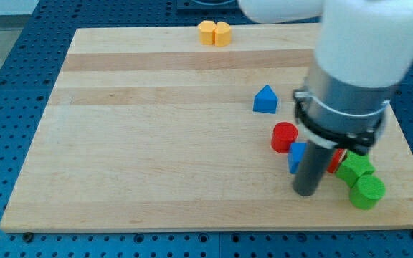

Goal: Push the red star towards up

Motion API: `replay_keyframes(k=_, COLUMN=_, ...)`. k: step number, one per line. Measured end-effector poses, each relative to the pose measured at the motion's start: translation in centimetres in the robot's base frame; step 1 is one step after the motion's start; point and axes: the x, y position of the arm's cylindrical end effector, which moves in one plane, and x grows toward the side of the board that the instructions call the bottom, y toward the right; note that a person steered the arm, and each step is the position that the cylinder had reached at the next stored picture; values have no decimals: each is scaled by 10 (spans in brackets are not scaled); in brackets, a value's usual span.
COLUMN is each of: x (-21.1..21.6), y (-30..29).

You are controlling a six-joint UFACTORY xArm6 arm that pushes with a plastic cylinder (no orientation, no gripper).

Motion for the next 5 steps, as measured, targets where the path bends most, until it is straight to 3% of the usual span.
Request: replay_keyframes(k=5, x=-52, y=27)
